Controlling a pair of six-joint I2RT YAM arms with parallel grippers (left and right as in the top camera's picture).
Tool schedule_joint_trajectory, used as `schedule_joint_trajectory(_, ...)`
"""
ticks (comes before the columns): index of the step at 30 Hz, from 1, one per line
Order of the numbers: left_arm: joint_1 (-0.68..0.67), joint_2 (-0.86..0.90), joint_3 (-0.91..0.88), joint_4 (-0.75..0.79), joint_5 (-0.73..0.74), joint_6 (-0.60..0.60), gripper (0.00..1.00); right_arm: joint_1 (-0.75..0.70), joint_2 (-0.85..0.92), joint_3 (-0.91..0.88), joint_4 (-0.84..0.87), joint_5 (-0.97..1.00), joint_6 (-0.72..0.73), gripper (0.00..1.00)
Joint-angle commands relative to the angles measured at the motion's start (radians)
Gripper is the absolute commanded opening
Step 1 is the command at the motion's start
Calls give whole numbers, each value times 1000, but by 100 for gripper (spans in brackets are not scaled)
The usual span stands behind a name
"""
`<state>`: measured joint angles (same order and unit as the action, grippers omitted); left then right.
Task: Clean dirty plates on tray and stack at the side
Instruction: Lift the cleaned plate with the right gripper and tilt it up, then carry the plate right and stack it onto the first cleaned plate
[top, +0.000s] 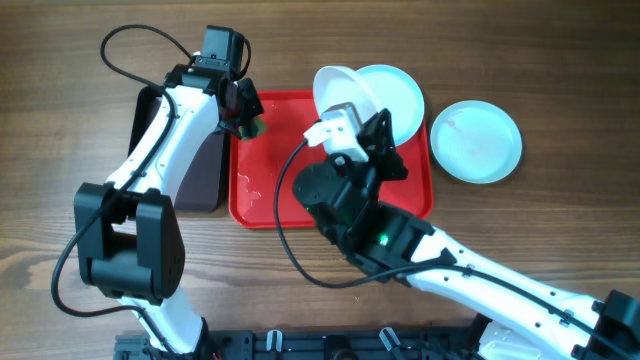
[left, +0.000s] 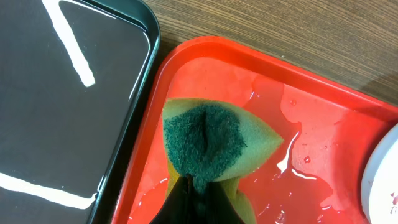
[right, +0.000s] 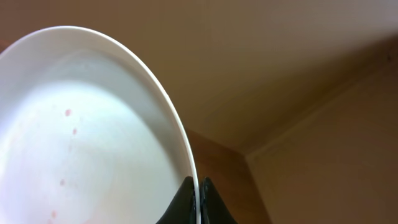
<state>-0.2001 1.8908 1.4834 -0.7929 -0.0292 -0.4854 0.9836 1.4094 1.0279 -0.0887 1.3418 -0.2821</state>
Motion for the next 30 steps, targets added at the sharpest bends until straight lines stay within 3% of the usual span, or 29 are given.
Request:
schedule_joint_trajectory(1, 1, 10, 7, 2, -6, -21, 4, -8, -8, -2, -29, -87, 75, 4)
schedule_joint_trajectory(3, 1, 11, 7, 2, -6, -21, 4, 0, -8, -3, -48, -97, 83, 4)
schedule_joint_trajectory(5, 1, 11, 7, 2, -6, -21, 4, -14, -8, -5, -64, -100, 186, 4)
schedule_joint_trajectory(8, 1, 11, 7, 3, -6, -21, 4, -6, -8, -5, -145, -288, 266, 4)
schedule_joint_trajectory(11, 1, 11, 7, -2, -6, -21, 4, -25, -5, -5, -205, -218, 378, 4)
schedule_joint_trajectory(15, 1, 11, 7, -2, -6, -21, 4, -43, -5, -5, -284, -347, 425, 4)
schedule_joint_trajectory(17, 1, 11, 7, -5, -6, -21, 4, -60, -5, -5, -311, -354, 536, 4)
schedule_joint_trajectory(20, 1, 11, 7, -1, -6, -21, 4, -62, -5, -5, -318, -526, 477, 4)
schedule_joint_trajectory(22, 1, 11, 7, -5, -6, -21, 4, -81, -5, -5, -341, -528, 596, 4)
schedule_joint_trajectory(25, 0, 11, 7, -9, -6, -21, 4, -106, -6, -5, -369, -772, 611, 4)
schedule_joint_trajectory(30, 0, 11, 7, -8, -6, -21, 4, -266, -7, -5, -472, -1023, 841, 4)
